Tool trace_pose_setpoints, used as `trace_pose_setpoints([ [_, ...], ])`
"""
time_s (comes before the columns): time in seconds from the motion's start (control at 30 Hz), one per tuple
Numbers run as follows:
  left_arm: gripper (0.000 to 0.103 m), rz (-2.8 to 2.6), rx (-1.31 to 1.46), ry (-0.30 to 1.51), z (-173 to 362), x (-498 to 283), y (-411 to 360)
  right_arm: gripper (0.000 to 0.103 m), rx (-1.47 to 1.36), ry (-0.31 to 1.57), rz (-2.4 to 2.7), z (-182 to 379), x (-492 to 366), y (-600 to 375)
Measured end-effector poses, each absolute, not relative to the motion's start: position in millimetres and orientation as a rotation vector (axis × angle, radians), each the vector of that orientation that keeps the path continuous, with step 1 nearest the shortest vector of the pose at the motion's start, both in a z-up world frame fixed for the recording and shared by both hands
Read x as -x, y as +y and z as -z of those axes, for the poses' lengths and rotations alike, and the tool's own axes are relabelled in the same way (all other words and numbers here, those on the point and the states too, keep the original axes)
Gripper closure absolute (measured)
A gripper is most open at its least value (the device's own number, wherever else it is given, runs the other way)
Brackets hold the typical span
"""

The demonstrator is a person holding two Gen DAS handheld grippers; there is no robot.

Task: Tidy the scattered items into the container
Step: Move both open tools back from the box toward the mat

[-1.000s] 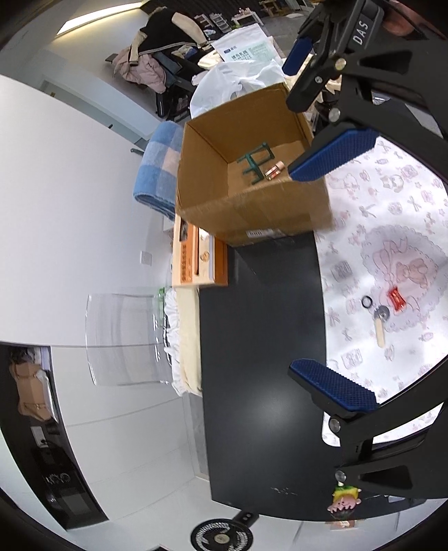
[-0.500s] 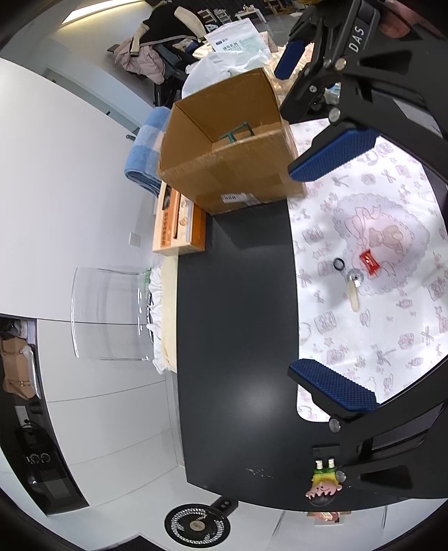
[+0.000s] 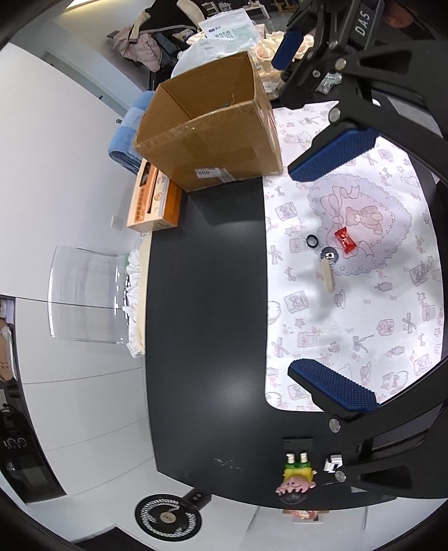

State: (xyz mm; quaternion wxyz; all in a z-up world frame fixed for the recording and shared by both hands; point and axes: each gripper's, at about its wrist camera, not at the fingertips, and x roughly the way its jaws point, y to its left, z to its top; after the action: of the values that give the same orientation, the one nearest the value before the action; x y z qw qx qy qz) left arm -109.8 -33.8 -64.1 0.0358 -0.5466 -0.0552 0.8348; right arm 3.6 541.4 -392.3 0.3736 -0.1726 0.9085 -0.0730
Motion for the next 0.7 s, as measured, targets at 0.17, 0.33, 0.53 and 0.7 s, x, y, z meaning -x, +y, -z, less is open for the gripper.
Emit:
trace_pose_setpoints([
  [0.17, 0.000, -2.562, 1.694, -0.165, 70, 103, -33, 0.000, 0.448, 2.347, 0.186, 395, 4, 539],
  [0.33, 0.000, -2.559, 1.724, -0.138, 84, 100, -34, 0.000, 0.477, 2.368, 0.212, 399, 16, 533],
  [0.53, 0.000, -2.538, 1.776, -0.122, 102, 97, -33, 0.000, 0.512, 2.414, 0.219, 403, 35, 523],
  [0.7, 0.000, -2.501, 1.819, -0.100, 123, 91, -27, 0.000, 0.563, 2.441, 0.267, 406, 53, 515],
])
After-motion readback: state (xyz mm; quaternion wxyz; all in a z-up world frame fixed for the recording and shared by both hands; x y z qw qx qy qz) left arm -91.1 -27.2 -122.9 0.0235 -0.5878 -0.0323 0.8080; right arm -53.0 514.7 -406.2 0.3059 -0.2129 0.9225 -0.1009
